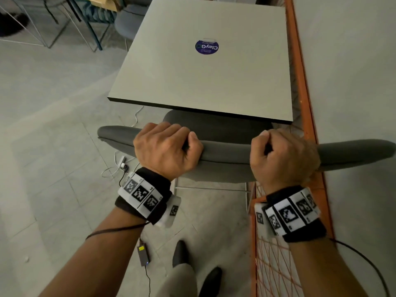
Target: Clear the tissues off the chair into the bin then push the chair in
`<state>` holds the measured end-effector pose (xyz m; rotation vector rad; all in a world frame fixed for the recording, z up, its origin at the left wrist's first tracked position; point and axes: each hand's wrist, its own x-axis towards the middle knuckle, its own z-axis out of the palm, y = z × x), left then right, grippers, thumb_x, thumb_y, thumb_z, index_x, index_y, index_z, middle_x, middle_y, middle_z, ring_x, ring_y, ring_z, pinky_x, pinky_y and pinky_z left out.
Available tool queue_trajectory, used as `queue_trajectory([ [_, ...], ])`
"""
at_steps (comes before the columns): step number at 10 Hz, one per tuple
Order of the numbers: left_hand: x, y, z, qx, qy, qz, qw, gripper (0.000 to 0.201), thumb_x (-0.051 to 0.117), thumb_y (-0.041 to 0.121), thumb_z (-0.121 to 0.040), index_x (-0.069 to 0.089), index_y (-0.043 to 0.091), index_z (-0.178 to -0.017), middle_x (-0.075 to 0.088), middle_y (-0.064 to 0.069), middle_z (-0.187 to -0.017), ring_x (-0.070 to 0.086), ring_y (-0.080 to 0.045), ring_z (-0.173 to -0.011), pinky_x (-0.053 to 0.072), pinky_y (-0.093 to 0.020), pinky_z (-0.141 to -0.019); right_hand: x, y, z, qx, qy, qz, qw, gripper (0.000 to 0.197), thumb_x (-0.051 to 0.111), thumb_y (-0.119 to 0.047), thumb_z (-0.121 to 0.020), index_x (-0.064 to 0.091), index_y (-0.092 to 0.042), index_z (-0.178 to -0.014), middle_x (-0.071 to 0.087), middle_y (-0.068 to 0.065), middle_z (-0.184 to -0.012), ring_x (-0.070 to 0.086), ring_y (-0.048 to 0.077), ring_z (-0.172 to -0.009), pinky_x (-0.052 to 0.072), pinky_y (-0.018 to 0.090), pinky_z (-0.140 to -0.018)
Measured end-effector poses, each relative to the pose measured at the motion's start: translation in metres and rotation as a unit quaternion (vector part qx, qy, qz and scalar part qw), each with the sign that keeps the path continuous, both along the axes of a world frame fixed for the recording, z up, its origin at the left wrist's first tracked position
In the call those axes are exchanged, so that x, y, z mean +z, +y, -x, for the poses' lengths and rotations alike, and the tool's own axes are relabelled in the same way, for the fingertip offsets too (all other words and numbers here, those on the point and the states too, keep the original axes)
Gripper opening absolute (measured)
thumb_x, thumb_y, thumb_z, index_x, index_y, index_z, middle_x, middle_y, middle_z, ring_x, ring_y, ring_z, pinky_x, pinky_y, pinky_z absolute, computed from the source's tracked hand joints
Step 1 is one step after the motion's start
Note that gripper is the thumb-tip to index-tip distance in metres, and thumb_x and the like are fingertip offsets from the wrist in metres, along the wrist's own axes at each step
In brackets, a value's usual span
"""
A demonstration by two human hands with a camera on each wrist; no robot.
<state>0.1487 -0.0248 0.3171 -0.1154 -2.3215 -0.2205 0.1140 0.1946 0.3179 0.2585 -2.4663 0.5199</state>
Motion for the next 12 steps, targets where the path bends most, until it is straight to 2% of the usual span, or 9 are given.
queue_trajectory([
  [2,-0.004,-0.023,0.002,0.029,-0.031,0.003,0.999,0.045,0.041,0.032,-0.092,0.045,0.019,-0.049,0.038,0.006,-0.046,0.038,-0.016,-0.045,0.035,-0.034,-0.050,-0.004,-0.022,-0.002,0.004,-0.003,-0.012,1.000,0.037,0.044,-0.030,-0.092,0.052,-0.021,-0.058,0.048,-0.004,-0.052,0.040,0.017,-0.049,0.039,0.034,-0.057],
  [4,0.004,-0.034,0.023,0.043,-0.049,0.000,0.998,0.042,0.045,0.030,-0.091,0.043,0.020,-0.050,0.042,0.005,-0.046,0.043,-0.020,-0.045,0.037,-0.035,-0.051,0.002,-0.037,0.021,0.003,-0.017,-0.011,1.000,0.037,0.044,-0.029,-0.090,0.051,-0.020,-0.054,0.051,-0.002,-0.051,0.042,0.018,-0.049,0.039,0.033,-0.058],
  [6,0.004,-0.034,0.034,0.037,-0.053,-0.015,0.998,0.041,0.047,0.028,-0.090,0.039,0.022,-0.051,0.043,0.004,-0.046,0.039,-0.018,-0.046,0.031,-0.031,-0.052,0.004,-0.040,0.037,-0.007,-0.015,-0.023,1.000,0.036,0.045,-0.027,-0.089,0.047,-0.020,-0.054,0.038,-0.007,-0.050,0.035,0.016,-0.047,0.027,0.028,-0.058],
  [7,0.006,-0.033,0.030,0.024,-0.060,-0.023,0.998,0.040,0.048,0.031,-0.092,0.043,0.023,-0.053,0.041,0.008,-0.049,0.041,-0.015,-0.048,0.033,-0.030,-0.054,0.002,-0.039,0.036,-0.019,-0.001,-0.021,1.000,0.034,0.046,-0.025,-0.088,0.049,-0.019,-0.055,0.036,-0.008,-0.052,0.034,0.015,-0.048,0.029,0.028,-0.058],
  [8,0.008,-0.036,0.021,-0.031,-0.065,-0.024,0.997,0.036,0.051,0.032,-0.094,0.053,0.022,-0.059,0.050,0.008,-0.056,0.049,-0.016,-0.054,0.037,-0.031,-0.058,0.002,-0.041,0.027,-0.034,-0.005,-0.011,0.999,0.032,0.047,-0.023,-0.089,0.052,-0.019,-0.058,0.045,-0.005,-0.052,0.038,0.015,-0.050,0.038,0.032,-0.059],
  [9,0.007,-0.037,0.009,-0.125,-0.056,-0.045,0.989,0.020,0.058,0.029,-0.092,0.072,0.021,-0.081,0.072,0.007,-0.085,0.063,-0.018,-0.076,0.044,-0.034,-0.069,0.001,-0.044,0.021,-0.042,-0.015,0.021,0.999,0.031,0.046,-0.023,-0.092,0.054,-0.020,-0.062,0.051,-0.004,-0.056,0.043,0.015,-0.056,0.043,0.038,-0.067],
  [10,0.000,-0.025,-0.008,-0.230,-0.059,-0.049,0.970,0.013,0.064,0.021,-0.085,0.076,0.021,-0.092,0.071,0.006,-0.115,0.065,-0.022,-0.106,0.045,-0.044,-0.089,-0.002,-0.048,0.000,-0.039,-0.031,0.048,0.998,0.026,0.043,-0.025,-0.096,0.064,-0.018,-0.084,0.063,0.000,-0.084,0.059,0.019,-0.088,0.043,0.041,-0.093],
  [11,-0.019,-0.021,-0.024,-0.321,-0.083,0.010,0.943,0.013,0.068,0.022,-0.079,0.075,0.029,-0.089,0.064,0.007,-0.127,0.050,-0.032,-0.129,0.031,-0.060,-0.108,-0.018,-0.050,-0.043,-0.053,-0.078,0.039,0.995,0.036,0.039,-0.030,-0.099,0.055,-0.020,-0.130,0.049,0.003,-0.141,0.034,0.021,-0.140,0.022,0.040,-0.118],
  [12,-0.048,-0.038,-0.043,-0.388,-0.167,0.020,0.906,0.013,0.064,0.027,-0.080,0.072,0.033,-0.086,0.066,0.013,-0.121,0.048,-0.031,-0.131,0.027,-0.048,-0.113,-0.046,-0.052,-0.110,-0.116,-0.231,0.077,0.963,0.043,0.041,-0.035,-0.098,0.042,-0.031,-0.141,0.034,-0.002,-0.151,0.034,0.013,-0.138,0.034,0.029,-0.111],
])
